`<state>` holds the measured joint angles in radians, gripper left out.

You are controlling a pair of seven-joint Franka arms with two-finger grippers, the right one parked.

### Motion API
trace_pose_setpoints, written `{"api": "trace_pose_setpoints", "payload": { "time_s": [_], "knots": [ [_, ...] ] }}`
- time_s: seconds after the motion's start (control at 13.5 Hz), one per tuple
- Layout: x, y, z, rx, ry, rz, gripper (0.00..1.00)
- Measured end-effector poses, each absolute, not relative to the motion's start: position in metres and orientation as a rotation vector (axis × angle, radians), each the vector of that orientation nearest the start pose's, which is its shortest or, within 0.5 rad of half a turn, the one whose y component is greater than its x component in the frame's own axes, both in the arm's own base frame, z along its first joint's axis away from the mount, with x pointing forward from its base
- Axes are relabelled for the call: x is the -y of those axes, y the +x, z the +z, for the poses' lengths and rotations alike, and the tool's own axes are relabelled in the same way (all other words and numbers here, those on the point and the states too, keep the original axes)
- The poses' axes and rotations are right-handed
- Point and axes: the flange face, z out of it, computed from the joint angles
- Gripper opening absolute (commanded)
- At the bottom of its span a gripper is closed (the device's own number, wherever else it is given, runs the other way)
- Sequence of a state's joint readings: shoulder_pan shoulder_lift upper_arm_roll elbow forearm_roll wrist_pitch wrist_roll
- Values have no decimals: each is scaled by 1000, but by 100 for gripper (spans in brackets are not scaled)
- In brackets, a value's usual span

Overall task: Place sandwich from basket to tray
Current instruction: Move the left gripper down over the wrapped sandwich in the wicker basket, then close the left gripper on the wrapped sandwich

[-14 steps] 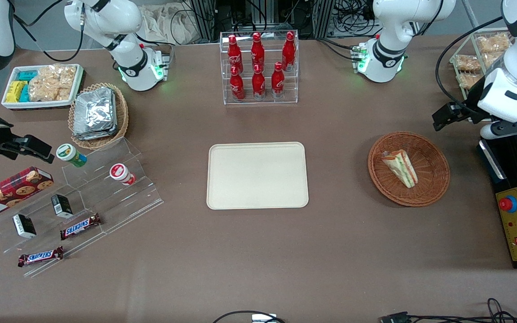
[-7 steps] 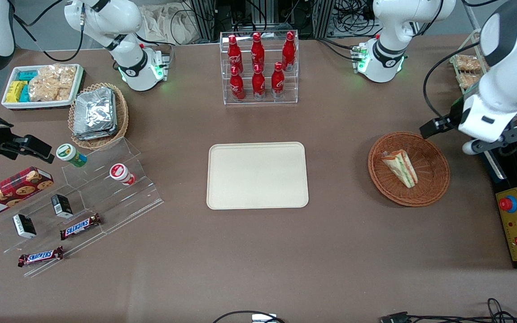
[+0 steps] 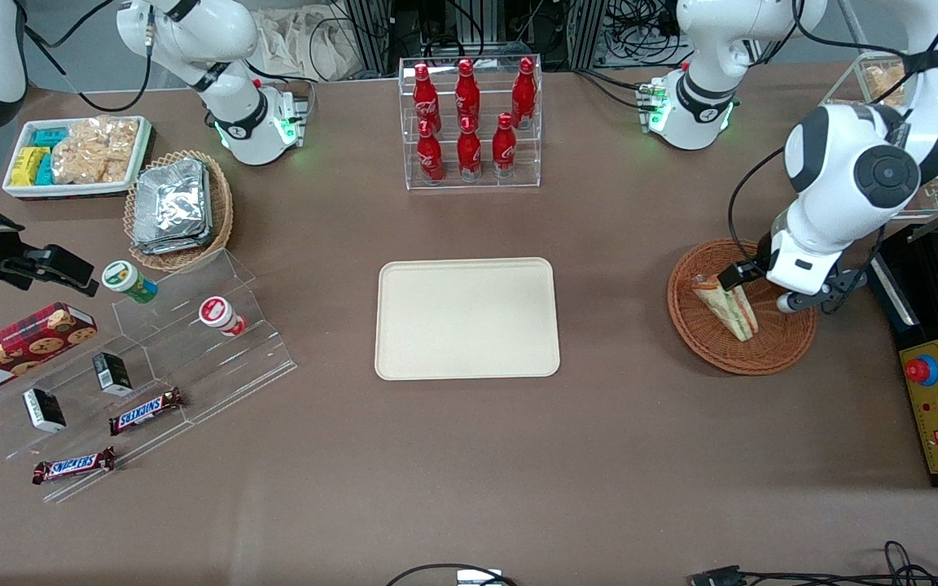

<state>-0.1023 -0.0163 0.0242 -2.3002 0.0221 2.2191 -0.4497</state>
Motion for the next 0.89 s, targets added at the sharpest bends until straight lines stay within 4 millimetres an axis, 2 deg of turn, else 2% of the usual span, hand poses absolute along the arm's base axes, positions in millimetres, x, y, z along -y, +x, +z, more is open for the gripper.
{"api": "trace_pose_setpoints", "payload": {
  "time_s": [0.3, 0.52, 0.67, 0.74, 0.89],
  "knots": [
    [32, 509, 296, 591, -3057, 50, 100],
    [30, 494, 248, 603, -3062, 16, 100],
    [23, 487, 230, 624, -3056, 12, 98],
    [20, 486, 225, 631, -3052, 16, 90],
    [18, 486, 222, 635, -3050, 21, 45]
  ]
}}
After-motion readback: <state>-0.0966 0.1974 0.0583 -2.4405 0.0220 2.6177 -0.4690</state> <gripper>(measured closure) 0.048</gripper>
